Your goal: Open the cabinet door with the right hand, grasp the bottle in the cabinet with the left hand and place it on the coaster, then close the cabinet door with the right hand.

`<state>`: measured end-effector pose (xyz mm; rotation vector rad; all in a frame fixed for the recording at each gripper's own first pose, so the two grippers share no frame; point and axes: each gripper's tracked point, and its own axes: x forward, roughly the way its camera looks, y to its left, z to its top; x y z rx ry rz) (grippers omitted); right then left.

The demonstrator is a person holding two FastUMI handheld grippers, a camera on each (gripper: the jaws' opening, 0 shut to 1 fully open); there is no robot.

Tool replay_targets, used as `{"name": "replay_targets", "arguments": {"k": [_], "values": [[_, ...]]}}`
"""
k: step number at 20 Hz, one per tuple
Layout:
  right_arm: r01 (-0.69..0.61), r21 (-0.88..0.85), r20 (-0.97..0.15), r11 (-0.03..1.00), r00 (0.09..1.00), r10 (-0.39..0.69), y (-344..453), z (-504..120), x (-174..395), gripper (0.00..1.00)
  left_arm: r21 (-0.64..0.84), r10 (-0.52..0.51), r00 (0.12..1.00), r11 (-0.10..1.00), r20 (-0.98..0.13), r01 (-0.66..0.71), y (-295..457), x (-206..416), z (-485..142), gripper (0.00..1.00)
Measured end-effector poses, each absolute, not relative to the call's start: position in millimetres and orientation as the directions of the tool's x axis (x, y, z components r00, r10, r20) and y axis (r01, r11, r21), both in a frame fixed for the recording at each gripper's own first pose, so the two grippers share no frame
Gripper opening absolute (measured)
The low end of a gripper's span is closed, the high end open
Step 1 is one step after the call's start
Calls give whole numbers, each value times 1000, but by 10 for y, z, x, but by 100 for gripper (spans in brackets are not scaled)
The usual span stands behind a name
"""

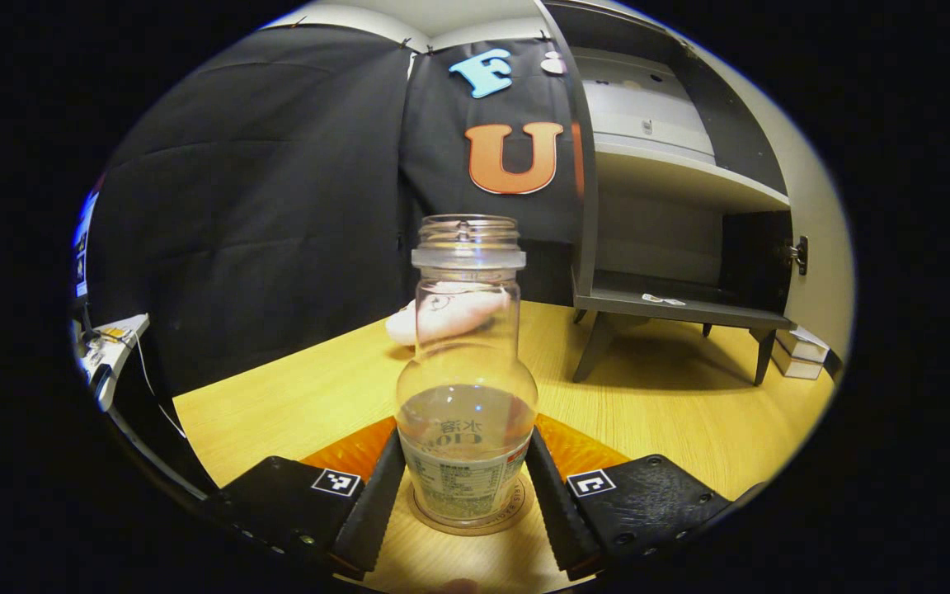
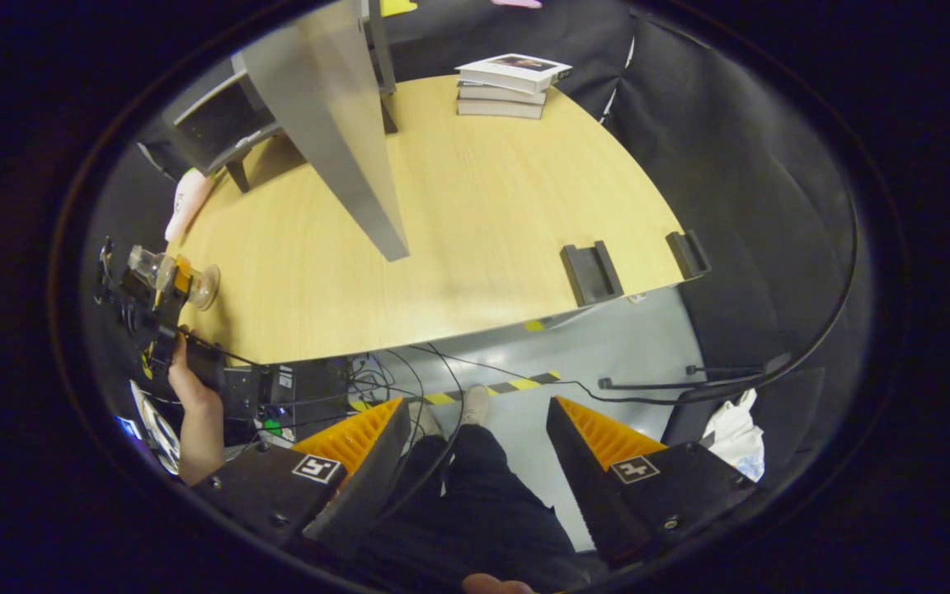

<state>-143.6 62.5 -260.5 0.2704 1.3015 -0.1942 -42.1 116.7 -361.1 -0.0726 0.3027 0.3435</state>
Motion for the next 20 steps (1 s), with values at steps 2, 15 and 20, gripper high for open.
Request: {"name": "replay_targets", "arguments": {"k": [2,15,20], "values": [[290,84,-966,953,259,7,605,-2612,-1436,100,-40,311,893,939,-324,-342,1154,-415,-3666,77],[295,88,-962,952,273,5,628,-2620,-1428,100,-79,302,921,941,-247,-330,1139,-411,-3431,94],[293,74,-943,953,332,-29,557,-2553,-1335,100,-36,292,939,952,-180,-303,1190,-453,-3114,94]]}}
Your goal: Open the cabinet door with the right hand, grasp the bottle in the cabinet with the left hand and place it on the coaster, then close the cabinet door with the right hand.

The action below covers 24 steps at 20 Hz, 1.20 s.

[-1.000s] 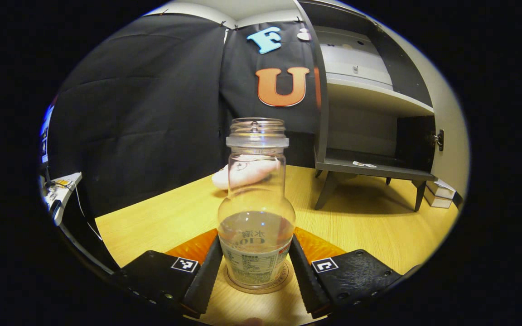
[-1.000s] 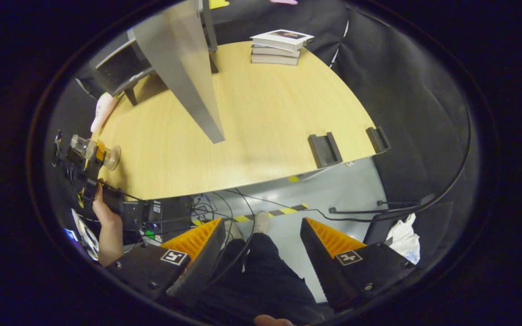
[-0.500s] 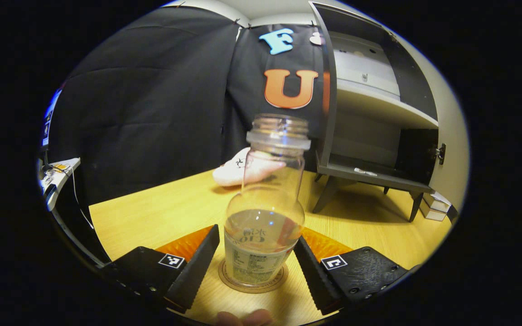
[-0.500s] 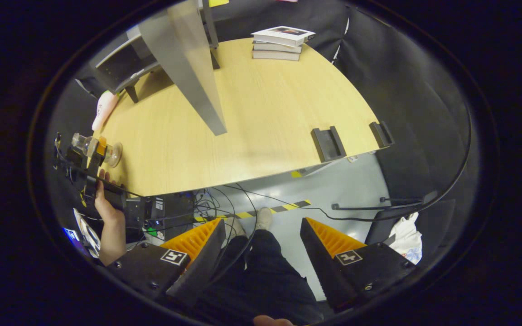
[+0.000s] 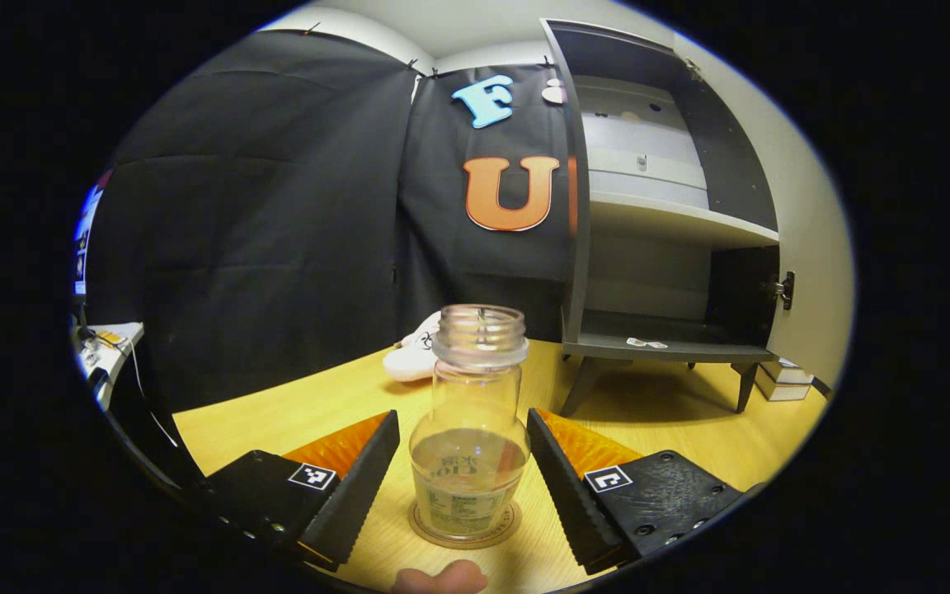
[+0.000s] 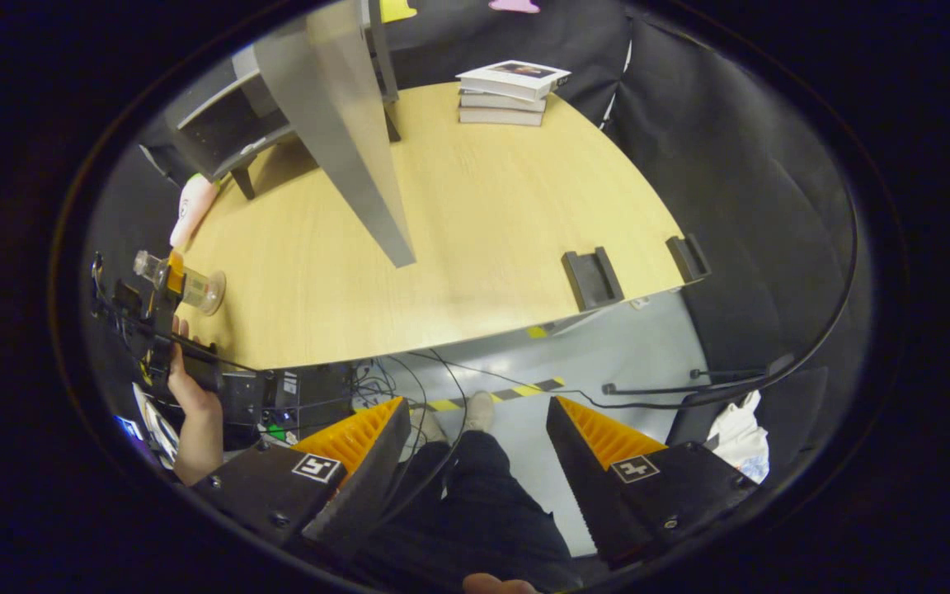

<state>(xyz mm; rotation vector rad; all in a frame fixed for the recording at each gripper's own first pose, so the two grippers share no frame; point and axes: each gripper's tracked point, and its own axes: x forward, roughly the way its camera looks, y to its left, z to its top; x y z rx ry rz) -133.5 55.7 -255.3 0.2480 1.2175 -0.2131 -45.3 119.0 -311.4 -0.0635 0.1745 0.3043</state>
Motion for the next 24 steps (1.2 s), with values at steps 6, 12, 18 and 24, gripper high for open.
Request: {"name": "replay_targets", "arguments": {"k": [6,12,18,24], "values": [[344,111,-900,933,433,-53,479,-2347,-1196,100,6,212,976,977,-54,-212,1016,-427,-2206,93],[417,98,-771,904,606,-196,7,-1752,-886,100,-47,119,990,992,73,-116,747,-394,-832,93],[377,59,-567,924,775,-280,-461,-1064,-237,100,-9,19,987,1000,157,-17,457,-335,111,95],[235,100,-392,967,902,-179,-801,-482,372,100,-4,-1,999,1000,42,1,-34,-458,228,95]]}}
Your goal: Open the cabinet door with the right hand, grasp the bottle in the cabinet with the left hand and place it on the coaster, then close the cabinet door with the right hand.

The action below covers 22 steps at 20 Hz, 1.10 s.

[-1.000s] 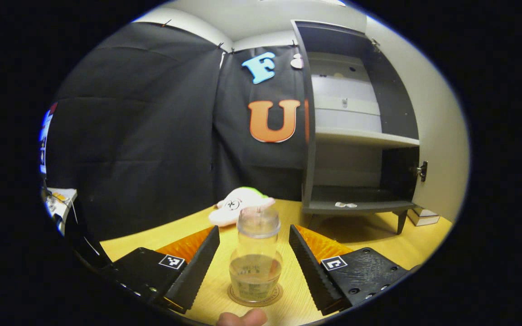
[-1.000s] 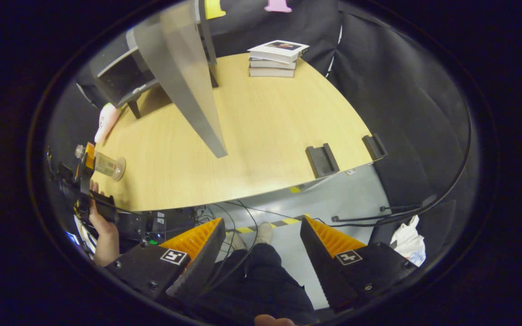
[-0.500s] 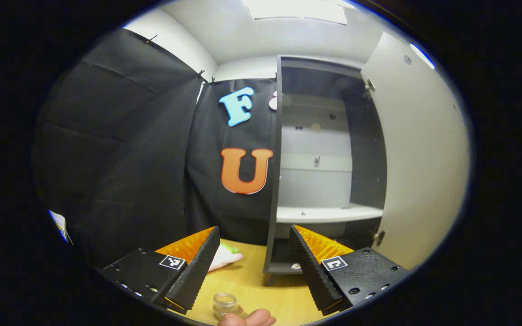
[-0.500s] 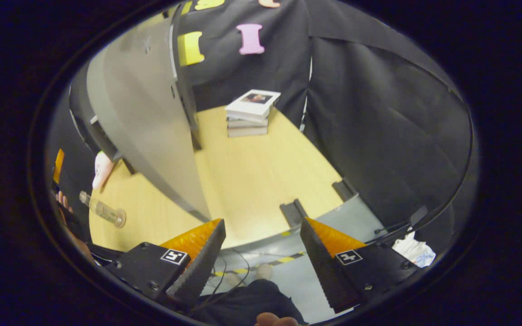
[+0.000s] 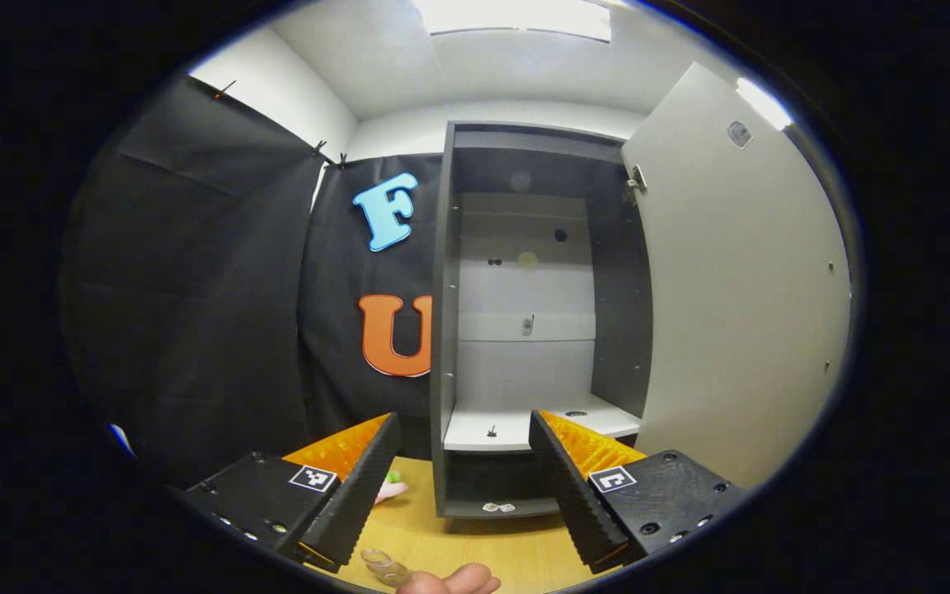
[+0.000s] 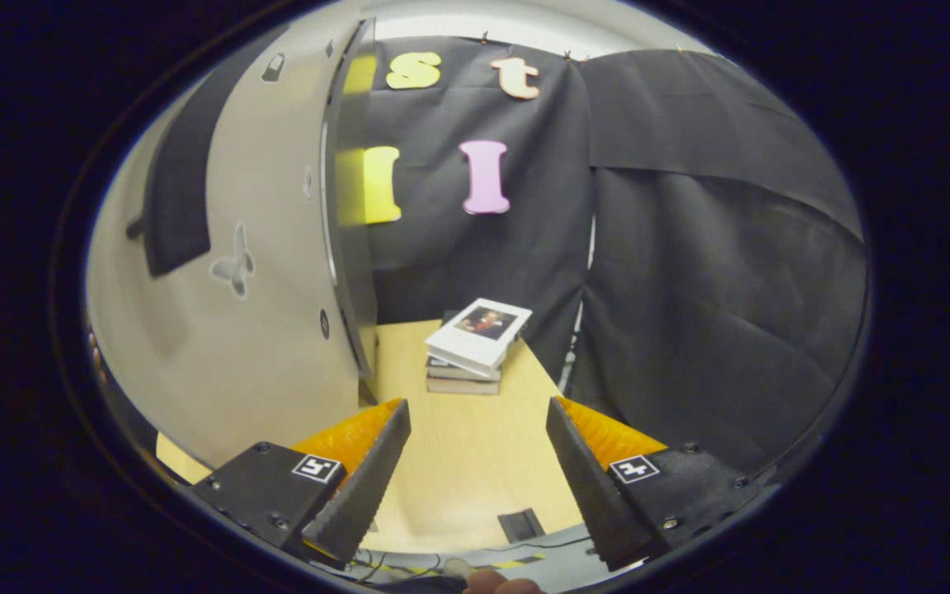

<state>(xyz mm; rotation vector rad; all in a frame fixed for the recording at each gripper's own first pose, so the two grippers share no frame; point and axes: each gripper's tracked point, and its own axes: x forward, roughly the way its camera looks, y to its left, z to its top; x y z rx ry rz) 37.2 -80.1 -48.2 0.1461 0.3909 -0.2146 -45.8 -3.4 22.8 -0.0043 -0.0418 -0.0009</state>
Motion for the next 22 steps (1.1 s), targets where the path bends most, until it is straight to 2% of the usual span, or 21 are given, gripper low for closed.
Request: {"name": "replay_targets", "arguments": {"k": [3,6,8,11,13,16,20,21,22], "values": [[210,108,-293,972,941,-171,-1053,-119,570,100,4,-11,1000,1000,-7,11,-259,-594,149,95],[143,94,-178,985,976,-125,-1104,216,731,100,93,27,999,995,-42,-23,-364,-645,70,96],[42,90,-157,995,987,-27,-1001,267,769,100,155,62,998,986,-32,-57,-394,-651,87,96],[-156,110,-182,982,968,174,-710,398,630,100,121,66,995,991,-73,-57,-517,-638,-9,96],[-229,143,-192,963,948,254,-571,532,442,100,113,46,996,993,-82,-37,-579,-610,-12,96],[-233,169,-185,958,947,263,-447,642,266,100,131,14,997,991,-82,-3,-626,-450,-6,96],[-211,121,-193,970,954,231,-385,670,233,100,91,18,996,996,-87,-10,-518,-350,-82,96],[-214,120,-192,969,953,235,-352,693,247,94,89,22,996,996,-84,-15,-465,-347,-88,96],[-222,118,-212,968,947,243,-306,696,232,98,90,28,996,996,-86,-20,-406,-344,-116,96]]}}
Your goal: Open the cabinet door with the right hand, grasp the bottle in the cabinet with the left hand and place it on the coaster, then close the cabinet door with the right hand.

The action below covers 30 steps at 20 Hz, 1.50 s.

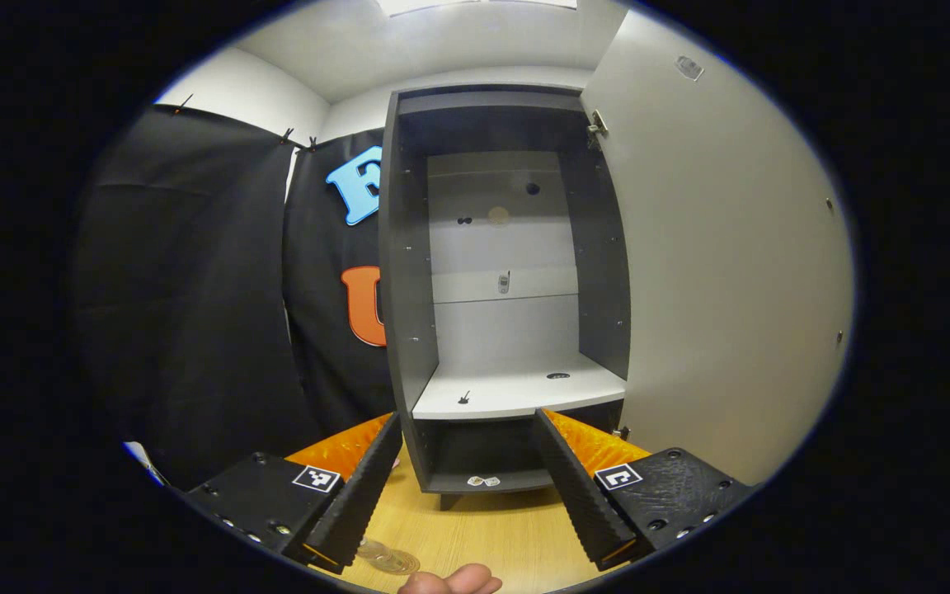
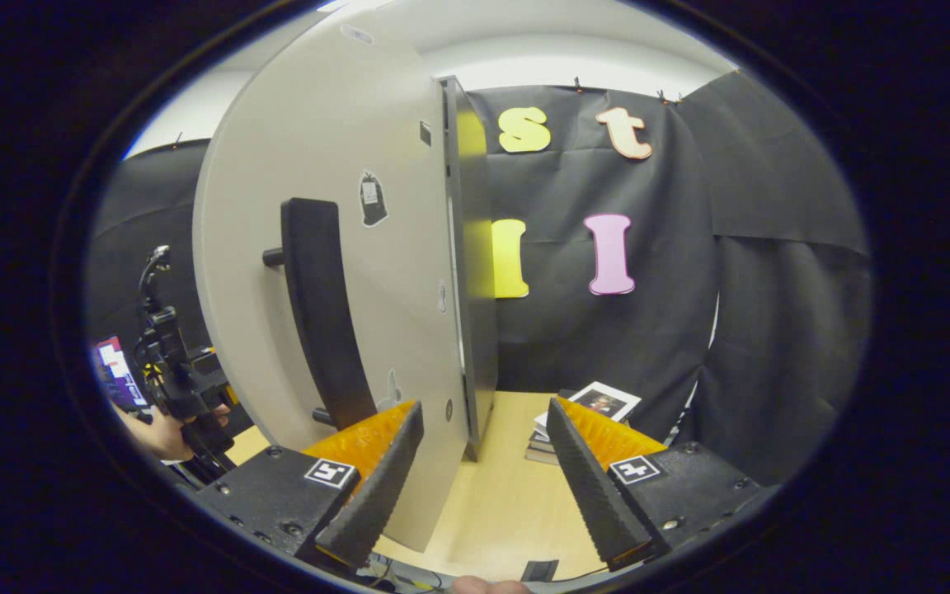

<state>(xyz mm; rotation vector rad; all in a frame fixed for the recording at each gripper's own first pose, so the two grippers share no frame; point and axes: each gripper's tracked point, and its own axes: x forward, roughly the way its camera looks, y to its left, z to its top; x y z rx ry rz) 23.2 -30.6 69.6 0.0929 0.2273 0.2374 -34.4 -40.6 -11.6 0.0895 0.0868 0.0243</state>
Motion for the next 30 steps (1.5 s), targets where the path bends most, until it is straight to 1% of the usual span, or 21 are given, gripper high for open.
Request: {"name": "replay_targets", "arguments": {"k": [1,2,3,4,9,12,15,17,24,30], "values": [[-230,117,-220,966,943,251,-250,687,231,97,91,35,995,996,-92,-26,-351,-345,-162,96],[-240,108,-225,965,939,259,-184,705,231,92,89,38,994,996,-99,-29,-303,-351,-212,96],[-254,103,-226,962,935,272,-109,722,223,92,87,43,993,996,-110,-34,-265,-351,-262,96],[-271,101,-231,957,929,287,-4,726,226,97,84,46,991,996,-122,-36,-224,-360,-312,96],[-323,54,-246,945,913,326,365,764,230,97,61,62,990,997,-124,-55,-40,-364,-384,96],[-350,74,-257,934,898,357,519,756,260,97,51,74,988,996,-136,-68,116,-376,-442,96],[-348,70,-257,935,899,354,548,819,282,97,63,89,986,995,-142,-81,275,-402,-492,96],[-345,76,-250,936,902,353,579,869,316,97,60,104,984,994,-142,-96,364,-429,-503,96],[-400,71,-239,914,883,405,897,900,391,98,43,147,978,989,-151,-142,634,-524,-568,96],[-427,83,-214,900,875,435,1113,976,509,98,48,204,964,979,-172,-198,963,-689,-650,96]]}}
